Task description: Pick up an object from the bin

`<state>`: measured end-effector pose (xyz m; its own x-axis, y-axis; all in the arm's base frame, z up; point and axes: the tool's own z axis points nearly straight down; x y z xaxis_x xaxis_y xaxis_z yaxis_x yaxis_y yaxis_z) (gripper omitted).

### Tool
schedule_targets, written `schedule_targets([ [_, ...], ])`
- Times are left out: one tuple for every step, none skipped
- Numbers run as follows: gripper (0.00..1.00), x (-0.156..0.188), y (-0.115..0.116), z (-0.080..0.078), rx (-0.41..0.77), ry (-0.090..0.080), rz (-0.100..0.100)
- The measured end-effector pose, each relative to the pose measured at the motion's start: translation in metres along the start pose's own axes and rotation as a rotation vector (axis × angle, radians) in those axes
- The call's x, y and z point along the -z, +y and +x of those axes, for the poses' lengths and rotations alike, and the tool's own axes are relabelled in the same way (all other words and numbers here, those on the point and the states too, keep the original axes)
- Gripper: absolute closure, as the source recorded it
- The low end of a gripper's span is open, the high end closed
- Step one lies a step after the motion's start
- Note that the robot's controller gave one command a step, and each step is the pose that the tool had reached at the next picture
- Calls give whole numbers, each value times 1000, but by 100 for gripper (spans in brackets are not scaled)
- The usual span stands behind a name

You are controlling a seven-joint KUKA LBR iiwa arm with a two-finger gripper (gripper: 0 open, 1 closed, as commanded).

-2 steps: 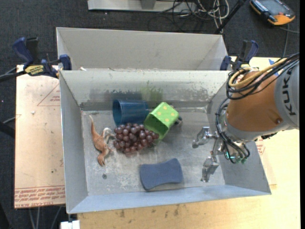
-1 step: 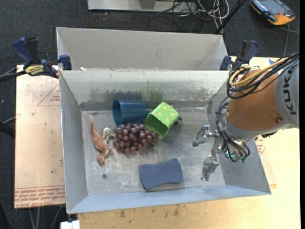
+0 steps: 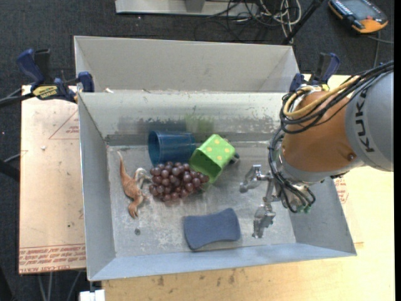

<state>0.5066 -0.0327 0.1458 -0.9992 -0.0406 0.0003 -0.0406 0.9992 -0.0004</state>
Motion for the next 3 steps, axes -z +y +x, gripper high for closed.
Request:
schedule_targets([
  [0, 22, 23, -11, -164, -1, -2],
  [100, -38, 43, 11, 278, -1, -1],
  [100, -59, 51, 17, 484, -13, 1],
])
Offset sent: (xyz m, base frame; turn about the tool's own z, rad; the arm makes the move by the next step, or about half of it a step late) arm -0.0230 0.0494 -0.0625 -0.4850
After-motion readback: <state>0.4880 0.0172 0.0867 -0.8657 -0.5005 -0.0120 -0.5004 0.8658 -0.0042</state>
